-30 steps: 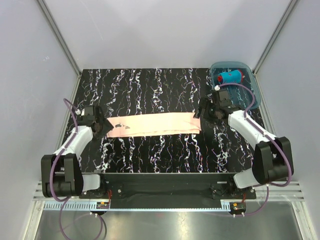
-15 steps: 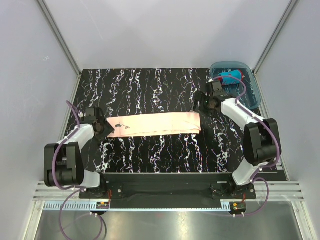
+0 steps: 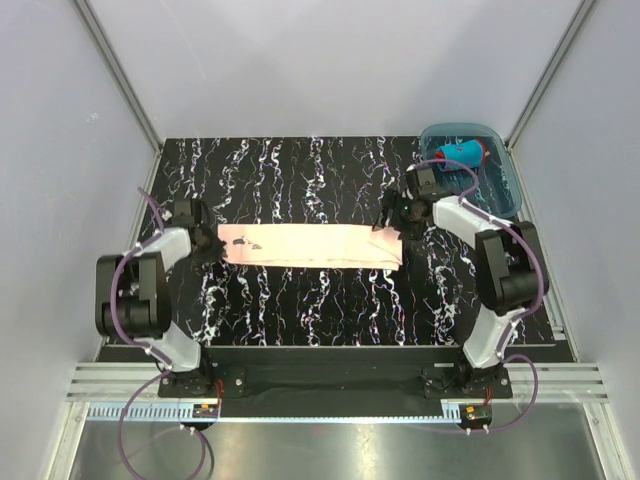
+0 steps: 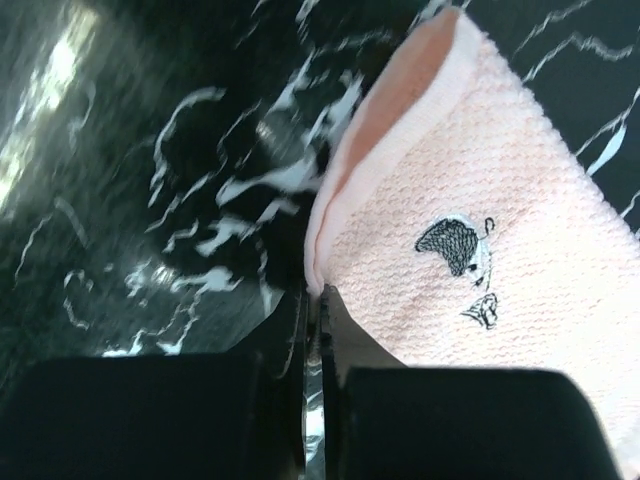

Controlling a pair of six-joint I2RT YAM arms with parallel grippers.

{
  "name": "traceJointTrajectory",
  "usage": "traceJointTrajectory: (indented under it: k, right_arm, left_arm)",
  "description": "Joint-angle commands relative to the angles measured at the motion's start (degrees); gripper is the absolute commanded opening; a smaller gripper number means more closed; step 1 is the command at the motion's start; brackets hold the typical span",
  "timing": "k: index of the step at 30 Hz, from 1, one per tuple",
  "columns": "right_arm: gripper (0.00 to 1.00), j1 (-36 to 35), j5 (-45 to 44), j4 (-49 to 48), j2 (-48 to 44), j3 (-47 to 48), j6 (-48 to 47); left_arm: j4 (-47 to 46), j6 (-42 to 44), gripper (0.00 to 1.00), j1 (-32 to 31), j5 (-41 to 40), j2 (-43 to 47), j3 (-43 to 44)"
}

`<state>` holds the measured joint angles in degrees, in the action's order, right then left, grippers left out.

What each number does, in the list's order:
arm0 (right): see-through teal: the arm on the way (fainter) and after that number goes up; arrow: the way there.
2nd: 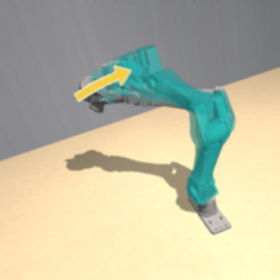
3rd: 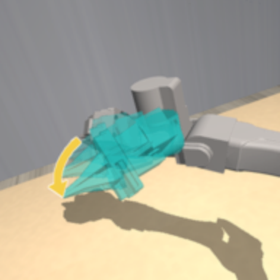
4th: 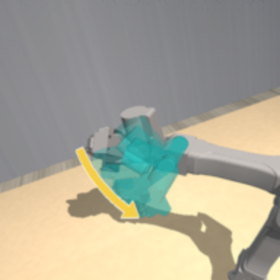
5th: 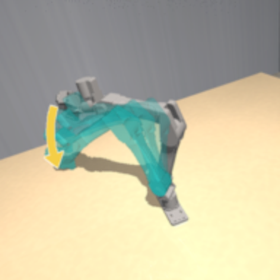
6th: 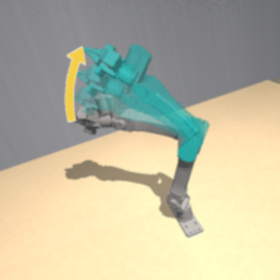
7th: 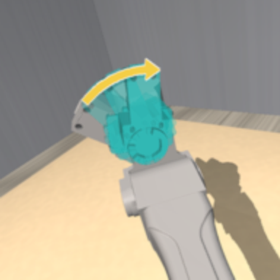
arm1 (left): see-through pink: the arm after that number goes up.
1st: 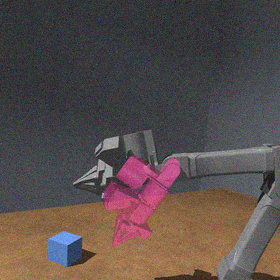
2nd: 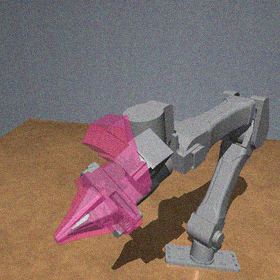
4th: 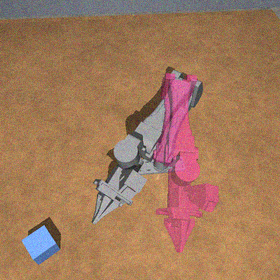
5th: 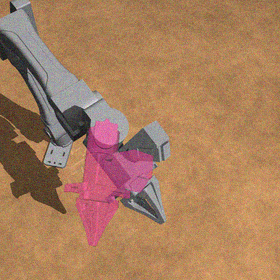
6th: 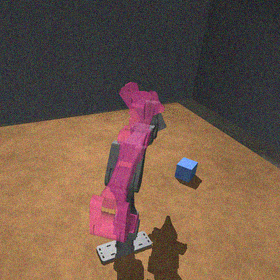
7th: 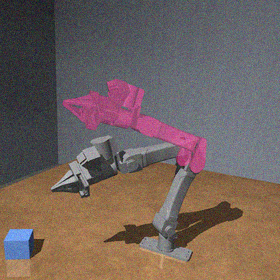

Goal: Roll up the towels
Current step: Fold the towel

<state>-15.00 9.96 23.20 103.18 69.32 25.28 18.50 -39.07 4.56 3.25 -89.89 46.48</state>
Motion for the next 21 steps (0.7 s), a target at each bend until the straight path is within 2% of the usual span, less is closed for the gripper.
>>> traceJointTrajectory:
  k: [1, 3, 4, 8, 15, 16, 18, 19, 21]
  right_arm:
    - [0.83, -0.38, 5.16, -2.54, 4.39, 0.73, -0.93]
    - [0.78, -0.55, 6.64, -4.03, 5.37, -1.37, -0.23]
    - [0.77, -0.73, 7.18, -5.96, 5.37, -2.51, 0.12]
    - [0.75, -4.41, 8.15, -9.48, 6.42, -8.67, 2.75]
    - [0.75, -23.47, 8.59, -14.32, 8.35, -11.31, 13.72]
    - [0.75, -26.97, 8.68, -14.50, 8.53, -10.96, 14.70]
    - [0.75, -29.72, 7.81, -13.54, 8.71, -9.30, 16.90]
    - [0.76, -31.12, 6.75, -11.18, 8.45, -8.85, 17.43]
    - [0.77, -31.31, 3.15, -8.45, 7.22, -7.89, 18.31]
  left_arm:
    - [2.05, 0.57, 0.00, 0.45, -0.70, -6.16, 12.70]
    - [4.61, 1.10, 0.00, 0.45, 0.35, -11.68, 18.53]
    - [5.40, 1.27, 0.00, 0.45, 0.53, -13.54, 24.30]
    - [9.34, 1.89, 0.00, 0.36, 2.81, -24.33, 37.96]
    - [15.41, 6.37, 0.00, -0.42, 8.61, -41.05, 61.24]
    - [16.99, 7.16, 0.00, -0.51, 9.05, -43.25, 68.15]
    - [22.26, 9.53, 0.00, -0.69, 9.50, -49.58, 75.65]
    - [24.02, 10.23, 0.00, -0.69, 9.24, -51.42, 82.04]
    - [26.93, 11.99, 0.00, -0.25, 8.97, -54.69, 86.22]
